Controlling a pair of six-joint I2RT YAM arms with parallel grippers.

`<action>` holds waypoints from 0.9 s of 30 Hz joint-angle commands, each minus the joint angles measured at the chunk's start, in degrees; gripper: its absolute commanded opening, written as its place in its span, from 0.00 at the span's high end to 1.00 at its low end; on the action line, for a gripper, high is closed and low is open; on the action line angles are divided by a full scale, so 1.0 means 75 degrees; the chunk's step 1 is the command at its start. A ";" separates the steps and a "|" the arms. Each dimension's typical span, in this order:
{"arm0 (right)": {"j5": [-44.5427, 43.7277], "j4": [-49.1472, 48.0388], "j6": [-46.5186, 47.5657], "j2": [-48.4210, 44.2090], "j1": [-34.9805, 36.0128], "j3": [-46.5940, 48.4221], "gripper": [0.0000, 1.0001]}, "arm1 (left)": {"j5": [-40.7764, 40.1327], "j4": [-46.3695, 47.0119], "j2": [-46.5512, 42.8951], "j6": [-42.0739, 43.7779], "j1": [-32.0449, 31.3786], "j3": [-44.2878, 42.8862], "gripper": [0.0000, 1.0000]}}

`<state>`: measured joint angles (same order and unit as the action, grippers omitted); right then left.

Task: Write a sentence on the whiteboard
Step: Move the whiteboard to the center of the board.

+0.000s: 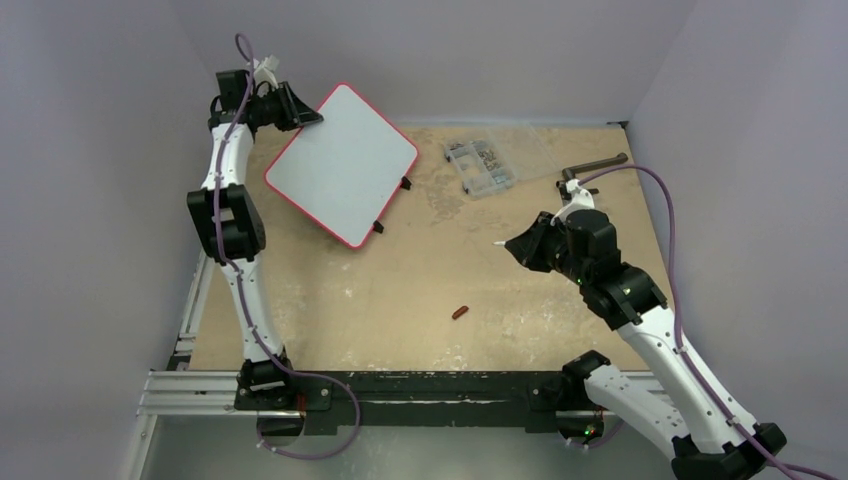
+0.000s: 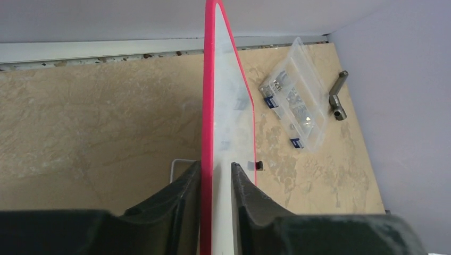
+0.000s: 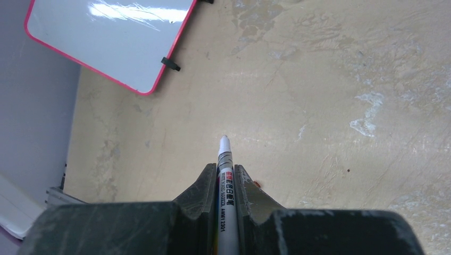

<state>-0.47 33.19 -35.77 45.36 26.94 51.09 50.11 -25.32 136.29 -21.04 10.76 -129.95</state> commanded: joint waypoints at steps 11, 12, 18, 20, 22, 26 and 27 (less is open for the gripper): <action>0.0050 0.0034 0.0269 -0.0096 -0.0018 0.0418 1.00 | 0.1569 0.0151 0.0094 0.0097 -0.0337 -0.0244 1.00; 0.0043 0.0039 0.0269 -0.0096 -0.0026 0.0418 1.00 | 0.1620 0.0108 0.0061 0.0143 -0.0396 -0.0246 1.00; 0.0049 0.0106 0.0249 -0.0315 -0.0019 0.0373 1.00 | 0.1699 -0.0595 -0.0131 0.0751 -0.0873 -0.0190 1.00; 0.0040 0.0135 0.0235 -0.0408 -0.0019 0.0335 1.00 | 0.1709 -0.0764 -0.0280 0.0937 -0.1038 -0.0030 1.00; 0.0030 0.0187 0.0208 -0.0496 -0.0024 0.0288 1.00 | 0.1710 -0.0933 -0.0439 0.1150 -0.1247 0.0190 1.00; -0.0012 0.0301 0.0179 -0.0673 -0.0021 0.0243 1.00 | 0.1699 -0.1213 -0.0837 0.1559 -0.1674 0.0694 1.00; -0.0024 0.0340 0.0155 -0.0729 -0.0018 0.0243 1.00 | 0.1723 -0.1205 -0.0939 0.1598 -0.1735 0.0861 1.00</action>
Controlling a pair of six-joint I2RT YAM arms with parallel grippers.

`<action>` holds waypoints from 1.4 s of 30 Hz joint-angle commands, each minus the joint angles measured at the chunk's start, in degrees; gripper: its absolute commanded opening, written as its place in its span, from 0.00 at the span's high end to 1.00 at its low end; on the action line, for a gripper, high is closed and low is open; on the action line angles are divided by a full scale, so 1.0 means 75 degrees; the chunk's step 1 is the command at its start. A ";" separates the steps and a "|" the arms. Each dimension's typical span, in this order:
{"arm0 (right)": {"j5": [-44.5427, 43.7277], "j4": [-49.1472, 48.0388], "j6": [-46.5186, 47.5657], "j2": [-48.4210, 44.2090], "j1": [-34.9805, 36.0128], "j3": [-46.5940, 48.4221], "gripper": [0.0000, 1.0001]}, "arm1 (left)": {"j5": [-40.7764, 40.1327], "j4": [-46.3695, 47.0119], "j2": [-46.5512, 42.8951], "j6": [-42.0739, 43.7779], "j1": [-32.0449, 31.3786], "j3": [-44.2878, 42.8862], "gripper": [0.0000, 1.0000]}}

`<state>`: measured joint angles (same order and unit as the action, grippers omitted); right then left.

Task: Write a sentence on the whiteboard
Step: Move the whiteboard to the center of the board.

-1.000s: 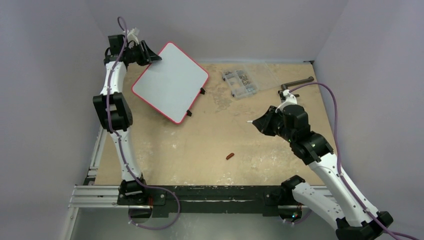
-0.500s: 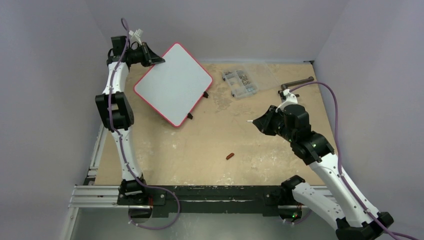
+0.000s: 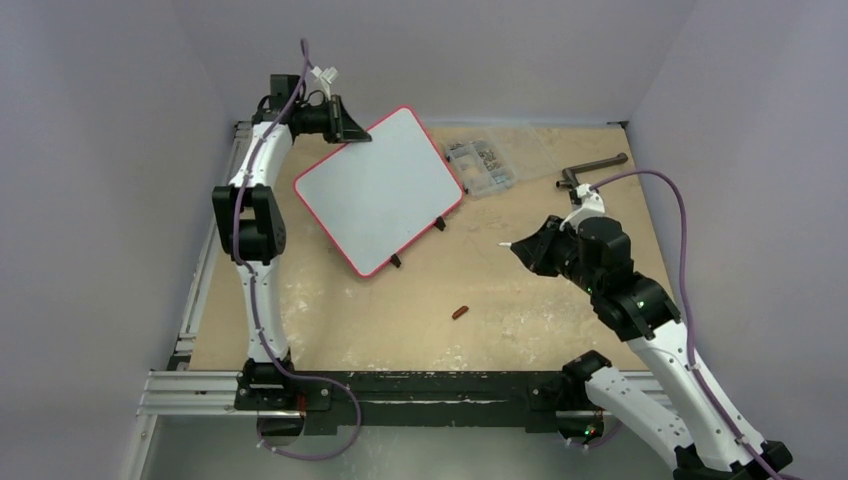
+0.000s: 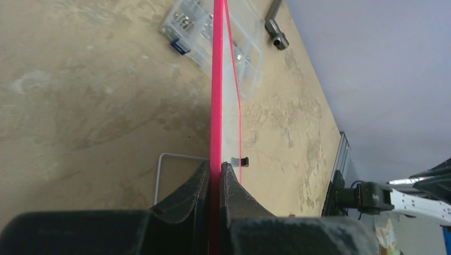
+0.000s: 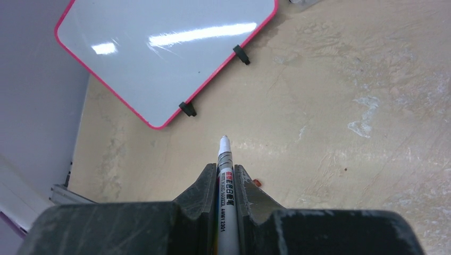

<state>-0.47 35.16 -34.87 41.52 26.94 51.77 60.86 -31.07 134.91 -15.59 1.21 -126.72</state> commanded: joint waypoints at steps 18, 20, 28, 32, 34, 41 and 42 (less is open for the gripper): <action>-0.0031 0.0657 -0.0295 -0.1106 -0.0021 -0.0110 1.00 | -0.0435 0.0025 -0.2752 0.1098 -0.1249 0.3076 0.68; -0.0043 0.0687 -0.0318 -0.1159 -0.0025 -0.0139 1.00 | -0.0591 -0.0352 -0.2720 0.1200 -0.1241 0.2838 0.56; -0.0041 0.0852 -0.0407 -0.1269 -0.0026 -0.0070 1.00 | -0.1678 -0.0931 -0.2996 0.1305 -0.1063 0.2514 0.27; -0.0001 0.0857 -0.0435 -0.1283 -0.0018 -0.0078 1.00 | -0.1728 -0.1299 -0.3163 0.1299 -0.0707 0.2485 0.30; 0.0044 0.0835 -0.0437 -0.1243 -0.0019 -0.0082 1.00 | -0.1741 -0.1323 -0.3439 0.1369 -0.0539 0.2821 0.35; 0.0213 0.0644 -0.0314 -0.0904 -0.0019 -0.0076 1.00 | -0.1706 -0.0659 -0.4656 0.1221 -0.0162 0.4585 0.51; 0.0230 0.0614 -0.0222 -0.0835 -0.0018 0.0005 1.00 | -0.1697 -0.0641 -0.4752 0.1269 -0.0162 0.4764 0.51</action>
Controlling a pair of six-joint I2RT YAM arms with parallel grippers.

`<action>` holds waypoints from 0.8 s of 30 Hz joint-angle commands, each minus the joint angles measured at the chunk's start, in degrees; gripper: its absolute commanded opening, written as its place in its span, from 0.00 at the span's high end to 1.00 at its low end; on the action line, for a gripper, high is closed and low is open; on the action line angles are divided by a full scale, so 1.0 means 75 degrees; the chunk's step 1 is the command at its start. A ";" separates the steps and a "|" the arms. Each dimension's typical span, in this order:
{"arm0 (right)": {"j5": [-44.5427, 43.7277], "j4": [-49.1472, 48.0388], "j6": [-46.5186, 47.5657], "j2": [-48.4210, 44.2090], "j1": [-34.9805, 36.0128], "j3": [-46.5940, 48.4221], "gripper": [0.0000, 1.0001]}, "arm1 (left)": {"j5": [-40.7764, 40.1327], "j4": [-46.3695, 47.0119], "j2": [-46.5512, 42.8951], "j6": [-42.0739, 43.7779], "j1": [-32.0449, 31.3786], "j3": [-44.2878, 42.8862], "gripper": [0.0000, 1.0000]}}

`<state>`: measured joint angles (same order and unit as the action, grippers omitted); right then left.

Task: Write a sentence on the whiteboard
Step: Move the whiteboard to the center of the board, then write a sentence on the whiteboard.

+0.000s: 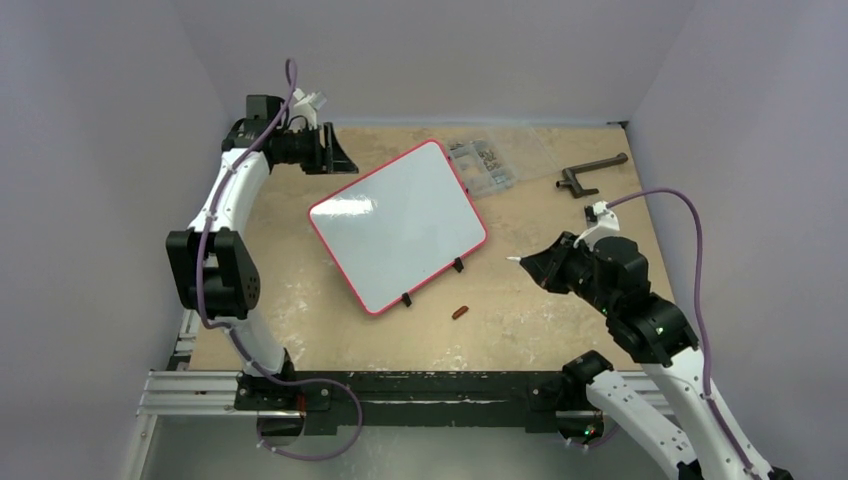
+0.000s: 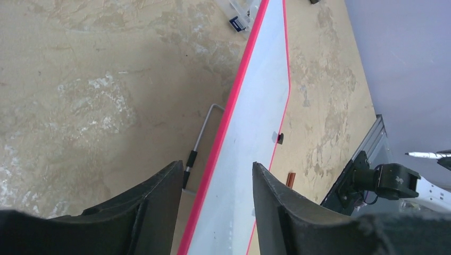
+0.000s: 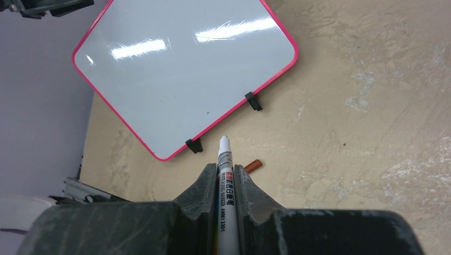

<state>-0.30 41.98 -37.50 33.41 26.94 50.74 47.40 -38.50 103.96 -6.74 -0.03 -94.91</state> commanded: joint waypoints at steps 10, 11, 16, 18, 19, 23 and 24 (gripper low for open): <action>0.0611 -0.0300 0.0118 0.0523 -0.0027 0.0479 1.00 | 0.1499 0.0257 0.0093 0.0388 0.0448 0.0298 0.52; 0.0607 -0.0230 0.0119 0.0531 -0.0025 0.0534 1.00 | 0.1591 0.0181 0.0237 0.0416 0.0501 0.0175 0.52; 0.0533 0.0030 0.0243 0.0655 -0.0023 0.0765 1.00 | 0.2082 0.0146 0.0499 0.0477 0.0544 0.0033 0.52; 0.0540 0.0023 0.0269 0.0728 -0.0027 0.0798 1.00 | 0.2167 0.0007 0.0543 0.0586 0.0547 0.0017 0.52; 0.0588 0.0001 0.0282 0.0771 -0.0025 0.0804 1.00 | 0.2180 -0.0098 0.0573 0.0684 0.0547 0.0006 0.52; 0.0765 -0.0161 0.0254 0.0922 -0.0018 0.0816 1.00 | 0.2535 -0.0103 0.0601 0.0747 0.0504 0.0032 0.53; 0.0801 -0.0186 0.0253 0.0950 -0.0018 0.0828 1.00 | 0.2530 -0.0115 0.0574 0.0775 0.0461 0.0050 0.54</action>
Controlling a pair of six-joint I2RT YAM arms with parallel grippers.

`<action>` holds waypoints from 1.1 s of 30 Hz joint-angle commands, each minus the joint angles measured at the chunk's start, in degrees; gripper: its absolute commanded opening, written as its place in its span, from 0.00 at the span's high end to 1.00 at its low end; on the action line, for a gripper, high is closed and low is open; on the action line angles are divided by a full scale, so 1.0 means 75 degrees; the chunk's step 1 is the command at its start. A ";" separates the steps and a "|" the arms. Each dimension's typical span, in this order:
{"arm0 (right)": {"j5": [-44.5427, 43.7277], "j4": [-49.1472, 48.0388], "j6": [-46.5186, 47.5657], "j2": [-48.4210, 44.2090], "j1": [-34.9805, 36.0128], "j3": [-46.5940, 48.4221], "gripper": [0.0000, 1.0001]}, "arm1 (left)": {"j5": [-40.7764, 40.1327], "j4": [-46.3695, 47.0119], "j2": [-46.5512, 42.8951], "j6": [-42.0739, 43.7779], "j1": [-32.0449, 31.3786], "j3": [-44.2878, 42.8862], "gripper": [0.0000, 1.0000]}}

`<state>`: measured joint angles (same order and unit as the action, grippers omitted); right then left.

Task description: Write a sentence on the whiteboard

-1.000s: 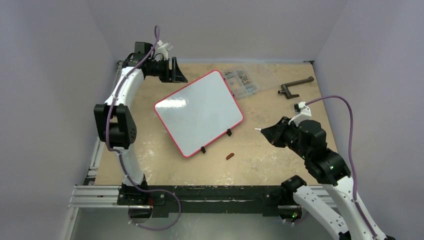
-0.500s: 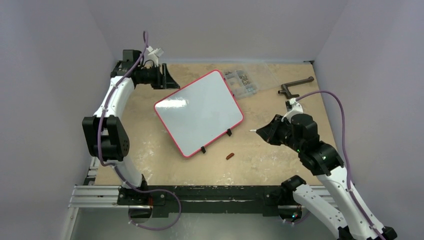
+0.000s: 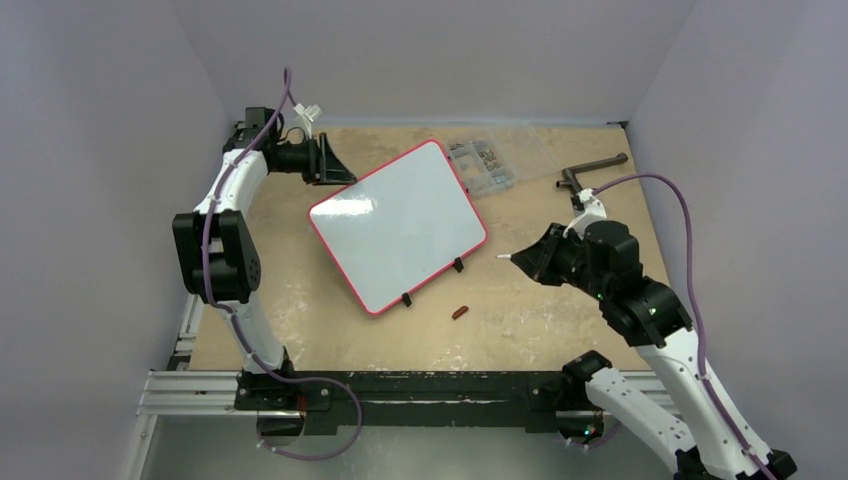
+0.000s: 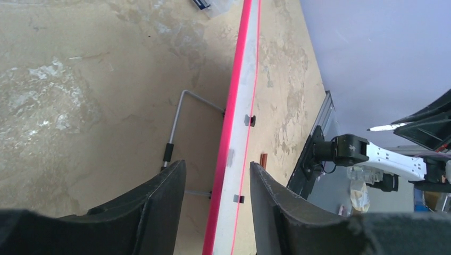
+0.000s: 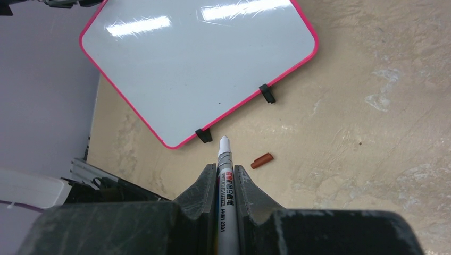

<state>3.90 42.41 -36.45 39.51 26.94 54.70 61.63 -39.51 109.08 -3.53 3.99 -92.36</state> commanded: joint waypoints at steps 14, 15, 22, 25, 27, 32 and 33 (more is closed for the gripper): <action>0.1141 -0.1316 -0.0106 0.0381 -0.0018 0.0065 1.00 | -0.0014 -0.0601 0.0148 0.0982 -0.0463 -0.0458 0.76; 0.1240 -0.1476 -0.0125 0.0429 -0.0019 0.0041 1.00 | 0.0004 -0.0595 0.0157 0.0977 -0.0462 -0.0459 0.80; 0.2417 -0.3361 -0.0285 0.1031 -0.0003 -0.0550 1.00 | -0.0022 -0.0401 0.0117 0.0916 -0.0668 -0.0390 1.00; 0.2933 -0.4505 -0.0350 0.1401 0.0133 -0.0821 1.00 | -0.0018 -0.0382 0.0034 0.0955 -0.0701 -0.0352 1.00; 0.3063 -0.5075 -0.0322 0.1646 0.0287 -0.0816 1.00 | -0.0053 -0.0301 -0.0046 0.0972 -0.0741 -0.0270 1.00; 0.2540 -0.5938 0.0055 0.2446 0.1185 -0.0368 1.00 | -0.0160 -0.0237 -0.0109 0.1027 -0.0801 -0.0236 1.00; 0.2288 -0.5982 0.0178 0.2665 0.1444 -0.0199 1.00 | -0.0199 -0.0237 -0.0115 0.1034 -0.0801 -0.0235 1.00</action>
<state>23.20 7.55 -38.04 56.03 32.56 48.53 62.33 -42.54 110.17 2.13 -0.75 -93.54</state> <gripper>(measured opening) 0.089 0.044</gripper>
